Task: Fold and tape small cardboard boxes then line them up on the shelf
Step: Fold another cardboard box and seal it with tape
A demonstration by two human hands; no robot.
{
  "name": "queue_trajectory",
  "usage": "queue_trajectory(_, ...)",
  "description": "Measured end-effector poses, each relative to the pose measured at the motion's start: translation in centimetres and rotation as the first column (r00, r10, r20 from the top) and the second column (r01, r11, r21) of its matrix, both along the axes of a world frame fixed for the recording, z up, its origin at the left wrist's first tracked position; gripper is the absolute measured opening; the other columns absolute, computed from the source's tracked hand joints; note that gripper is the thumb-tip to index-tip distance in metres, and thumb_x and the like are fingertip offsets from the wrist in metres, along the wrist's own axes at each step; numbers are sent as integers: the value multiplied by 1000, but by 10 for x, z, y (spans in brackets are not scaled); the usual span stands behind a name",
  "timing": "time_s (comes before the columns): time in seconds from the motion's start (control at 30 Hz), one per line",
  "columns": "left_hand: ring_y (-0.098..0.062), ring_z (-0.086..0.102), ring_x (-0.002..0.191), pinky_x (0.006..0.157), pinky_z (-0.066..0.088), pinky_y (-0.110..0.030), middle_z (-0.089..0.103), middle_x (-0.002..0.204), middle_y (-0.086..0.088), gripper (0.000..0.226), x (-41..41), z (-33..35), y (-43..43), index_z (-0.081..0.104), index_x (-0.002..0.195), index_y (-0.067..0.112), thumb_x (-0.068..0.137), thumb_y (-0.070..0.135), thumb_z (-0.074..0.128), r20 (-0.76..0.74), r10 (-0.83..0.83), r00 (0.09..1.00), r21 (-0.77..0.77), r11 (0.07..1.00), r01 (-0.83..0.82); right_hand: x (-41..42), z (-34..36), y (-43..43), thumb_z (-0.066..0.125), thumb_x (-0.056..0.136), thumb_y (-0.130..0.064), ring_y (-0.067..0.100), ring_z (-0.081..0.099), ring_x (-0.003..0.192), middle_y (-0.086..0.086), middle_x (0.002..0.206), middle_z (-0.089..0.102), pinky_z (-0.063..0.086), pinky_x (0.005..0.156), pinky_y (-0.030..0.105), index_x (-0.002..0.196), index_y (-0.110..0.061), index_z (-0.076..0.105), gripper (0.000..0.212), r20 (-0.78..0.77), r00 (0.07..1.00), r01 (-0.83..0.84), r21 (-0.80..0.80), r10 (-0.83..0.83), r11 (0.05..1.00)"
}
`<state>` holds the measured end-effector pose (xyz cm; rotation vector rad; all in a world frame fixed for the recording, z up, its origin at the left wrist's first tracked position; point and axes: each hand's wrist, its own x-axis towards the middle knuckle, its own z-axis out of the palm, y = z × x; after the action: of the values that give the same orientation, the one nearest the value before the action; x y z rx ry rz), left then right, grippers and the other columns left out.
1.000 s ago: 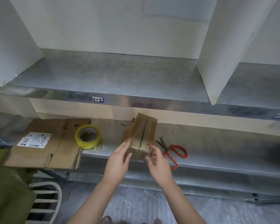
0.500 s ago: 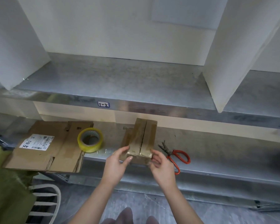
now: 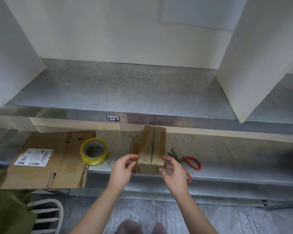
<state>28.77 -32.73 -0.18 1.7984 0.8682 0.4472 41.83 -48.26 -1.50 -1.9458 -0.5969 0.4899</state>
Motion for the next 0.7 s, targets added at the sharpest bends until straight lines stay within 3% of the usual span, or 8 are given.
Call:
queue_trajectory(0.13,12,59,91,75,46,-4,65,98,21,32,7,3,1,69,97,29,87,-1,64,-42,17,999,110,994,-13,5,-4,0,75,81,-2,7,62,104,-10,117,63,54,78,15,110,-35,60,46,-31,999,-29,19,30,999)
queue_trajectory(0.2,8,59,94,83,51,-13,61,102,20,34,7,3,2,67,101,29,87,-1,62,-67,-19,998,145,989,28,7,-7,0,76,80,-4,8,61,104,-8,119,62,55,78,16,112,-33,60,46,-32,999,-35,24,36,999)
queue_trajectory(0.27,4,57,102,93,51,-23,56,110,21,33,7,1,-1,64,109,30,86,6,61,-72,-94,993,122,987,102,6,-10,1,78,80,-9,6,60,106,-9,120,61,54,77,14,113,-33,59,45,-36,999,-36,33,37,999)
queue_trajectory(0.33,5,51,109,96,45,-21,49,116,22,33,9,-2,-6,57,116,33,86,23,66,-89,-167,982,139,974,179,3,-14,3,79,80,-17,5,60,107,-11,120,60,54,77,15,114,-32,58,43,-35,999,-11,44,13,999)
queue_trajectory(0.4,2,49,108,94,42,-18,47,117,18,38,12,-7,-8,54,117,33,83,34,72,-127,-163,978,213,959,187,1,-18,6,79,80,-23,4,60,105,-12,118,59,54,76,14,113,-32,58,41,15,1000,20,27,-20,999)
queue_trajectory(0.57,-8,56,95,80,43,-11,51,103,11,37,13,-9,8,63,109,18,77,30,78,-188,-140,972,338,920,198,2,-18,15,77,82,-22,6,58,101,-10,114,54,57,77,25,112,-29,58,36,138,990,-25,-35,29,999)
queue_trajectory(0.63,-7,55,97,79,39,-6,52,105,12,37,11,-7,15,63,109,21,77,29,79,-220,-173,960,324,915,239,9,-14,13,80,78,-16,7,59,100,-10,115,54,57,77,22,111,-31,57,43,82,993,-83,-44,87,996)
queue_trajectory(0.7,-9,55,106,89,44,-14,52,111,12,40,10,-2,23,61,113,27,78,23,79,-256,-247,934,261,913,313,23,-7,5,80,75,-5,6,60,103,-11,121,55,56,78,18,110,-36,56,52,-45,979,-201,-31,199,979)
